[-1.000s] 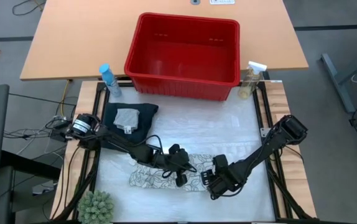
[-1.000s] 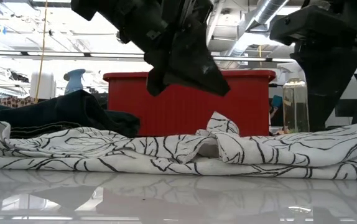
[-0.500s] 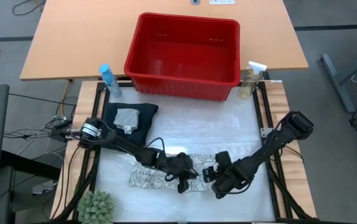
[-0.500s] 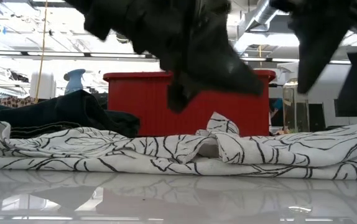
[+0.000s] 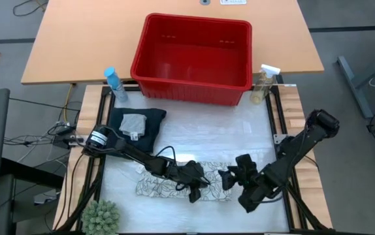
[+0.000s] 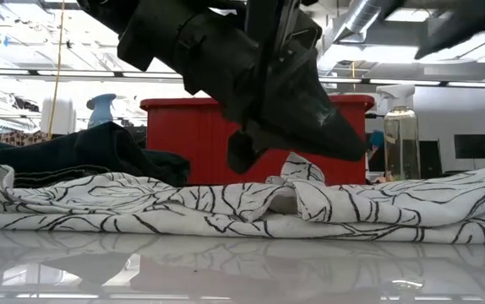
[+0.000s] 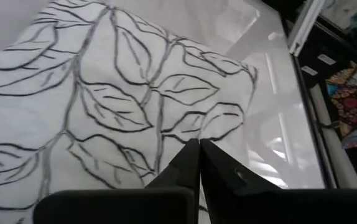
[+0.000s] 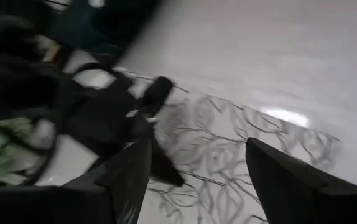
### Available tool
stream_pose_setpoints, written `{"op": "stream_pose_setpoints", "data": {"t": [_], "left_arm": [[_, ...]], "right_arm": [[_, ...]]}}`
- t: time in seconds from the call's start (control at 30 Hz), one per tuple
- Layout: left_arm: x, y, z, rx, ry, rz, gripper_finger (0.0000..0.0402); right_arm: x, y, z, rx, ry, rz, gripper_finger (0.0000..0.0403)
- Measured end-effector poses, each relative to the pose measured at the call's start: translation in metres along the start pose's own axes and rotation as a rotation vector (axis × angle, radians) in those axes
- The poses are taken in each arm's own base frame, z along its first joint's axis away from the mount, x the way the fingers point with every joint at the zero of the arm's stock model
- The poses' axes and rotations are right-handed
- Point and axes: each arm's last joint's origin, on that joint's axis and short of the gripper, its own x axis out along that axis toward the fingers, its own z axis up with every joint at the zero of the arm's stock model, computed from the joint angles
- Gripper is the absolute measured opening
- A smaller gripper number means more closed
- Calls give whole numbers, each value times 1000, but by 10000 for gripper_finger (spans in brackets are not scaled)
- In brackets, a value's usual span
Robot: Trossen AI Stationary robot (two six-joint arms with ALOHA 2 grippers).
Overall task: Fold Laundry from Bin
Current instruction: Fold the white patterned shirt
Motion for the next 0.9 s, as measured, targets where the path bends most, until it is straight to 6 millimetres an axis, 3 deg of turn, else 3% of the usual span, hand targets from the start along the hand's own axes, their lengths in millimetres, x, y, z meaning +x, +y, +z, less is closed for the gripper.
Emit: {"op": "stream_pose_setpoints", "data": {"t": [0.37,0.47,0.63,0.73,0.9], "left_arm": [[0,7,3,5,-4,45,0],[1,13,7,8,-8,49,0],[1,25,14,-6,0,40,0],[1,31,18,-12,-5,48,0],[1,40,24,-20,-8,54,0]], "right_arm": [[-28,9,-24,-154,-192,248,285],[-40,9,-20,-165,-186,290,285],[-74,16,17,-310,-162,413,285],[-97,26,50,-437,-155,572,285],[-127,31,108,-645,-312,818,285]]}}
